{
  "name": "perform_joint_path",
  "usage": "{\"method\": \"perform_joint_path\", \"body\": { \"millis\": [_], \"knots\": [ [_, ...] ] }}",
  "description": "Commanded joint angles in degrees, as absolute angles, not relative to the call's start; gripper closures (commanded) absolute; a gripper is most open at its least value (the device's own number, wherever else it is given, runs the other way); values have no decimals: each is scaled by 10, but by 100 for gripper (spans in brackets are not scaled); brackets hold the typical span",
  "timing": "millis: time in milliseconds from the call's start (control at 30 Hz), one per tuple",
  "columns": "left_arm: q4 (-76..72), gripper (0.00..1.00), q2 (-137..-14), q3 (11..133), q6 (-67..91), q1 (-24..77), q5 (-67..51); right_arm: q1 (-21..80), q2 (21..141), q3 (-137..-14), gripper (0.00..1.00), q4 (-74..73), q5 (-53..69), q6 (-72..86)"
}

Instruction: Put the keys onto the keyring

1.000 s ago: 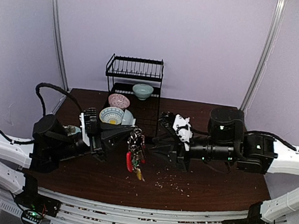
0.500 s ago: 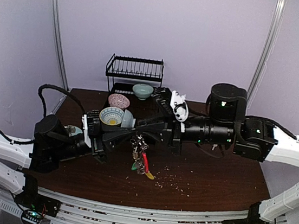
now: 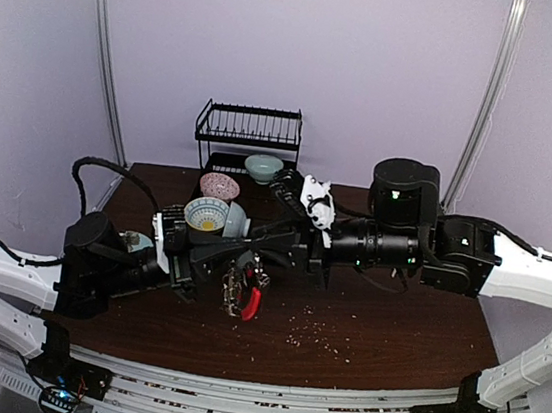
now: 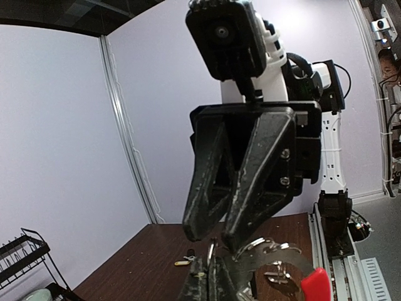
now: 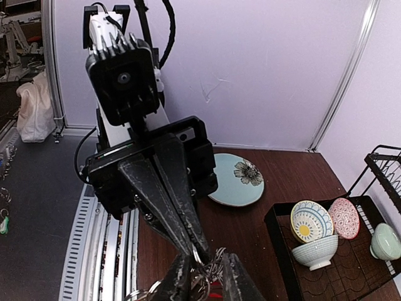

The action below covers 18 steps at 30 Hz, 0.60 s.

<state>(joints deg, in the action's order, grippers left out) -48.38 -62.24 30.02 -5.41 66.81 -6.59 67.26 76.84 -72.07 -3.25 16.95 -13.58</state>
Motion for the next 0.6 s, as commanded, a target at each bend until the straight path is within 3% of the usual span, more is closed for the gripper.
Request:
{"method": "perform_joint_path", "body": {
  "millis": [0, 367, 567],
  "knots": [
    [-526, 100, -609, 307, -62, 671, -70, 664, 770, -710, 81, -36, 152, -136],
    [-525, 100, -606, 305, -62, 671, -69, 663, 773, -710, 78, -36, 177, -138],
    [-526, 100, -608, 306, -62, 671, -70, 663, 782, -720, 95, -45, 196, -145]
  ]
}}
